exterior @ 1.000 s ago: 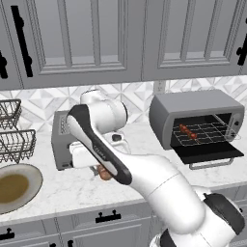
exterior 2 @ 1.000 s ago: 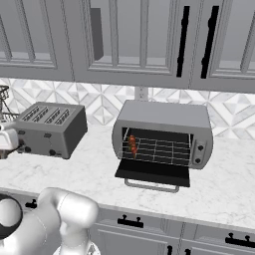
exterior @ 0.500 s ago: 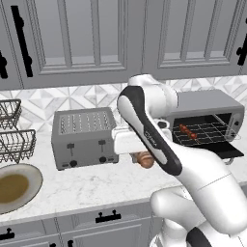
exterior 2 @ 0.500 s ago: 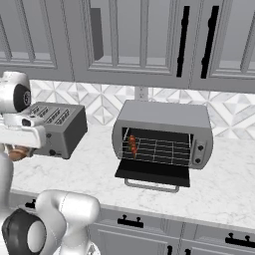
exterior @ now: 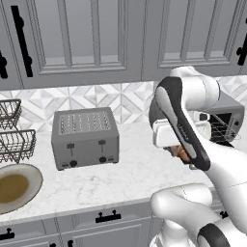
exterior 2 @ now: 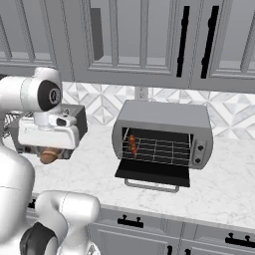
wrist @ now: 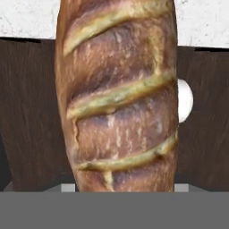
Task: Pick up the kebab skewer and baguette bread, and place them inside the toaster oven. Close the toaster oven door and start by setting the timer.
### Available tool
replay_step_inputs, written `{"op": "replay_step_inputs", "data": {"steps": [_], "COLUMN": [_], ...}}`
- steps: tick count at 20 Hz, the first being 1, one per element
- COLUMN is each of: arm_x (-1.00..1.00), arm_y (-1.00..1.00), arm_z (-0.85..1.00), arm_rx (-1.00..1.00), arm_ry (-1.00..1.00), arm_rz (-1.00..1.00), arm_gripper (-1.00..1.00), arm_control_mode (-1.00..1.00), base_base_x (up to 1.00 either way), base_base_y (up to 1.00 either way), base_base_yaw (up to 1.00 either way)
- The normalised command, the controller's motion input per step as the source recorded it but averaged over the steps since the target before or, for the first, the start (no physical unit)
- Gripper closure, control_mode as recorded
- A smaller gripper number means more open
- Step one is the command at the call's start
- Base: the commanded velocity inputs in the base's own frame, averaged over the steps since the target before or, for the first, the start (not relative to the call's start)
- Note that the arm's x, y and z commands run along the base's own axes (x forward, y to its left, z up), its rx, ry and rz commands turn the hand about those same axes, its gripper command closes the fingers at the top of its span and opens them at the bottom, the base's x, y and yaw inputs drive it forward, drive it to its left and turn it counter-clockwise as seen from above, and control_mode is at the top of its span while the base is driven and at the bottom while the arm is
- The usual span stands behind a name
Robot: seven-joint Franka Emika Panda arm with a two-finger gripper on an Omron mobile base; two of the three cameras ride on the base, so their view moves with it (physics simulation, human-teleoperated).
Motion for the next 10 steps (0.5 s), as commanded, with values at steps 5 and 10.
{"op": "replay_step_inputs", "data": {"steps": [5,10], "arm_x": [-0.31,0.08], "arm_y": [-1.00,-1.00], "arm_z": [0.00,0.19], "arm_rx": [0.01,0.04], "arm_ry": [0.00,0.00], "arm_rz": [0.18,0.08], "arm_gripper": [1.00,1.00], "arm_control_mode": [-1.00,-1.00], "base_base_x": [0.00,0.00], "base_base_y": [0.00,0.00], "base_base_yaw": [0.00,0.00]}}
